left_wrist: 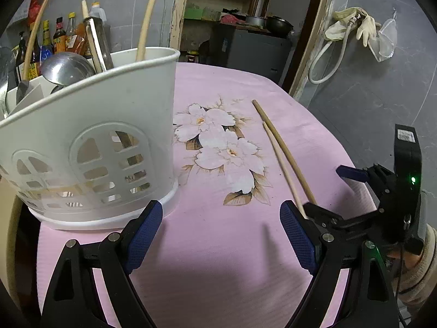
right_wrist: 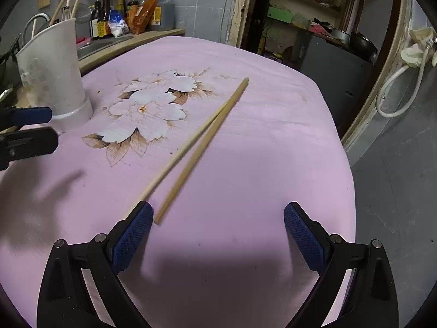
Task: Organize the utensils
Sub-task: 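Move both tools to the remaining chopsticks on the cloth, then close the right tool on a chopstick while the left tool grasps a thin chopstick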
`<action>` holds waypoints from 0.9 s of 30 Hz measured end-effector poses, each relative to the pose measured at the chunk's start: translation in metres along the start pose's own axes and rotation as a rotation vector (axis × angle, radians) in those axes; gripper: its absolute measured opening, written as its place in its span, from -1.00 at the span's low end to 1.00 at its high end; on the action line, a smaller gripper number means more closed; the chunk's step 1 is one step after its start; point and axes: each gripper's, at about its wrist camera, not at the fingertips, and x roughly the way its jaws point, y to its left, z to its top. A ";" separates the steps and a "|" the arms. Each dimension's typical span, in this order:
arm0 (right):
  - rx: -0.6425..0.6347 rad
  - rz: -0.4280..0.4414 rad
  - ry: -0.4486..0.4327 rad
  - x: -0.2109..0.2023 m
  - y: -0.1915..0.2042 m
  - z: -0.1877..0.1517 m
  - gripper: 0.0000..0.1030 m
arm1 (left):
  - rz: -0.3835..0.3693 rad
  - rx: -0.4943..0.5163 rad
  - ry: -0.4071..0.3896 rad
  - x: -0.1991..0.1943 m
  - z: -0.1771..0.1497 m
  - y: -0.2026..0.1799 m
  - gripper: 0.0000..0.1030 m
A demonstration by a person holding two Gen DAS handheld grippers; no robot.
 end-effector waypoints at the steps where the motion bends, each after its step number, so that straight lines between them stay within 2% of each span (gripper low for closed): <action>1: 0.001 -0.002 0.000 0.000 -0.001 0.002 0.90 | -0.006 -0.003 0.004 0.000 0.000 0.001 0.63; 3: 0.002 -0.011 0.002 0.004 -0.003 0.006 0.86 | -0.013 -0.007 0.012 0.002 0.002 0.001 0.63; 6: 0.005 -0.025 0.003 0.007 -0.011 0.014 0.56 | -0.026 -0.008 0.020 0.005 0.005 -0.001 0.63; 8: 0.002 -0.049 -0.005 0.008 -0.018 0.018 0.20 | -0.040 -0.007 0.030 0.007 0.007 -0.003 0.62; 9: 0.006 -0.052 -0.008 0.008 -0.021 0.019 0.12 | -0.045 -0.004 0.032 0.008 0.008 -0.005 0.62; 11: 0.020 -0.053 -0.017 0.008 -0.028 0.020 -0.22 | -0.050 0.012 0.035 0.010 0.009 -0.011 0.62; 12: 0.028 -0.051 -0.025 0.005 -0.033 0.019 -0.30 | -0.054 0.026 0.038 0.012 0.011 -0.016 0.61; 13: 0.034 -0.044 -0.031 0.004 -0.036 0.018 -0.47 | -0.061 0.038 0.040 0.013 0.012 -0.019 0.60; 14: 0.041 -0.037 -0.035 0.003 -0.039 0.018 -0.64 | -0.070 0.050 0.046 0.016 0.015 -0.022 0.55; 16: 0.053 -0.022 -0.045 -0.003 -0.047 0.014 -0.83 | -0.082 0.070 0.060 0.023 0.020 -0.030 0.39; 22: 0.065 -0.029 -0.057 -0.020 -0.056 -0.012 -0.90 | -0.118 0.118 0.121 0.052 0.039 -0.051 -0.06; 24: 0.077 -0.030 -0.052 -0.027 -0.061 -0.021 -0.90 | -0.117 0.123 0.138 0.065 0.045 -0.055 -0.27; 27: 0.091 -0.025 -0.043 -0.037 -0.064 -0.030 -0.91 | -0.102 0.100 0.175 0.086 0.056 -0.054 -0.41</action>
